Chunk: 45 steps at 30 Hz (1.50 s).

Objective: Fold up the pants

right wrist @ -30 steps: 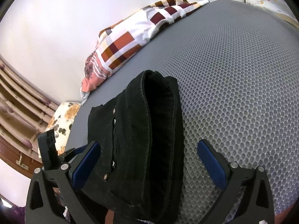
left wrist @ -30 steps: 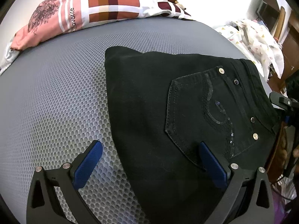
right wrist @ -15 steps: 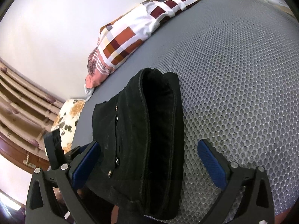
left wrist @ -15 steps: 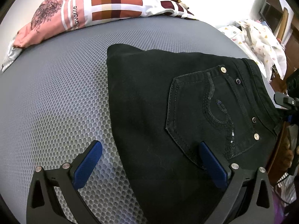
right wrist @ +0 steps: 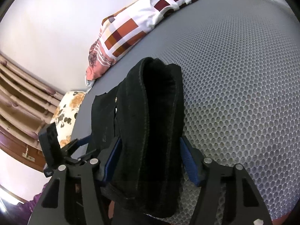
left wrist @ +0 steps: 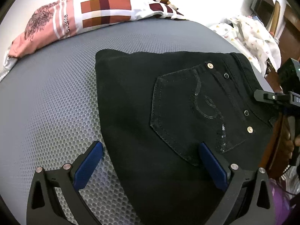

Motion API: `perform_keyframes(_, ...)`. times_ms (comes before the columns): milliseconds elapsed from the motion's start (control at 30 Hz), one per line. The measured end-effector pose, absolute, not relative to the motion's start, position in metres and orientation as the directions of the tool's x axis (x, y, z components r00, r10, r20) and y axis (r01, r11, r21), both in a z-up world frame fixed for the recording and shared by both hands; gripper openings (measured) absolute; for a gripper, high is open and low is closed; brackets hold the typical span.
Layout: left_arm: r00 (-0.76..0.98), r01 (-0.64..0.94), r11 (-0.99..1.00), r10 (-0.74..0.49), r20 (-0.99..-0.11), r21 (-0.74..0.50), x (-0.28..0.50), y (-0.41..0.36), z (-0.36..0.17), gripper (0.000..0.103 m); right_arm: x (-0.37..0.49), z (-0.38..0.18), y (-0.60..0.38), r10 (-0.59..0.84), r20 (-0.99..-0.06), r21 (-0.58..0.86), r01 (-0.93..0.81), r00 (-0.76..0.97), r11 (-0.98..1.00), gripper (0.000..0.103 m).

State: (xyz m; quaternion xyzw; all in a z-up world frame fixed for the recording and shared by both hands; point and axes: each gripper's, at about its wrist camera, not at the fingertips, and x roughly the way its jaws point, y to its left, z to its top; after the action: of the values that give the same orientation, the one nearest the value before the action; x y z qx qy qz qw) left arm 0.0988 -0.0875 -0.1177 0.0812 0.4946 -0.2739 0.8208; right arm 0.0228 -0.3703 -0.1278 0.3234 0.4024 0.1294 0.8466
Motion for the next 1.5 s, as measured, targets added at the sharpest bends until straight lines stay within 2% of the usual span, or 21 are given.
perform_keyframes(67, 0.356, 0.529, 0.836, -0.371, -0.858, -0.143, 0.099, -0.087, -0.118, 0.101, 0.024, -0.128, -0.371, 0.484, -0.6, 0.651, 0.037, 0.637, 0.758, 0.056)
perform_keyframes(200, 0.323, 0.543, 0.82, -0.402, -0.857, -0.18, 0.098, -0.09, -0.12, 0.101, 0.026, -0.13, -0.374, 0.531, -0.559, 0.706, 0.029, 0.637, 0.708, 0.07)
perform_keyframes(267, 0.307, 0.564, 0.804, -0.416, -0.856, -0.189, 0.096, -0.093, -0.119, 0.101, 0.028, -0.129, -0.369, 0.546, -0.559, 0.705, 0.011, 0.624, 0.709, 0.072)
perform_keyframes(367, 0.299, 0.592, 0.786, -0.418, -0.858, -0.176, 0.091, -0.099, -0.116, 0.101, 0.03, -0.131, -0.363, 0.616, -0.509, 0.755, -0.032, 0.601, 0.655, 0.07)
perform_keyframes(400, 0.292, 0.593, 0.785, -0.417, -0.861, -0.179, 0.091, -0.099, -0.117, 0.101, 0.03, -0.13, -0.361, 0.613, -0.519, 0.744, -0.037, 0.595, 0.667, 0.065)
perform_keyframes(433, 0.276, 0.591, 0.783, -0.421, -0.864, -0.193, 0.093, -0.098, -0.117, 0.101, 0.031, -0.13, -0.362, 0.597, -0.546, 0.722, -0.031, 0.587, 0.691, 0.055)
perform_keyframes(533, 0.263, 0.593, 0.78, -0.423, -0.867, -0.201, 0.094, -0.097, -0.118, 0.101, 0.033, -0.137, -0.372, 0.598, -0.564, 0.728, 0.001, 0.569, 0.686, 0.042)
perform_keyframes(567, 0.26, 0.593, 0.78, -0.423, -0.868, -0.202, 0.095, -0.097, -0.119, 0.101, 0.033, -0.139, -0.375, 0.61, -0.554, 0.742, 0.003, 0.566, 0.671, 0.041)
perform_keyframes(933, 0.235, 0.61, 0.765, -0.424, -0.874, -0.207, 0.098, -0.102, -0.118, 0.101, 0.054, -0.133, -0.36, 0.642, -0.566, 0.728, -0.053, 0.517, 0.684, 0.05)
perform_keyframes(967, 0.239, 0.612, 0.764, -0.423, -0.874, -0.203, 0.098, -0.103, -0.117, 0.101, 0.054, -0.133, -0.358, 0.64, -0.572, 0.719, -0.062, 0.512, 0.692, 0.05)
perform_keyframes(1033, 0.254, 0.614, 0.765, -0.425, -0.869, -0.195, 0.097, -0.104, -0.118, 0.101, 0.051, -0.134, -0.358, 0.633, -0.589, 0.705, -0.064, 0.503, 0.707, 0.041)
perform_keyframes(1100, 0.267, 0.611, 0.768, -0.429, -0.863, -0.192, 0.096, -0.102, -0.118, 0.1, 0.05, -0.137, -0.361, 0.643, -0.581, 0.716, -0.064, 0.499, 0.696, 0.039)
perform_keyframes(1200, 0.299, 0.595, 0.785, -0.418, -0.858, -0.175, 0.095, -0.099, -0.119, 0.093, 0.052, -0.134, -0.358, 0.631, -0.6, 0.691, -0.079, 0.491, 0.718, 0.039)
perform_keyframes(1300, 0.311, 0.599, 0.784, -0.415, -0.855, -0.163, 0.095, -0.099, -0.118, 0.091, 0.055, -0.133, -0.358, 0.644, -0.594, 0.699, -0.087, 0.483, 0.71, 0.045)
perform_keyframes(1400, 0.318, 0.601, 0.784, -0.416, -0.852, -0.158, 0.094, -0.099, -0.118, 0.09, 0.058, -0.134, -0.359, 0.662, -0.566, 0.729, -0.076, 0.49, 0.68, 0.055)
perform_keyframes(1500, 0.338, 0.597, 0.789, -0.413, -0.846, -0.147, 0.092, -0.099, -0.116, 0.086, 0.058, -0.129, -0.348, 0.618, -0.605, 0.675, -0.089, 0.502, 0.732, 0.054)
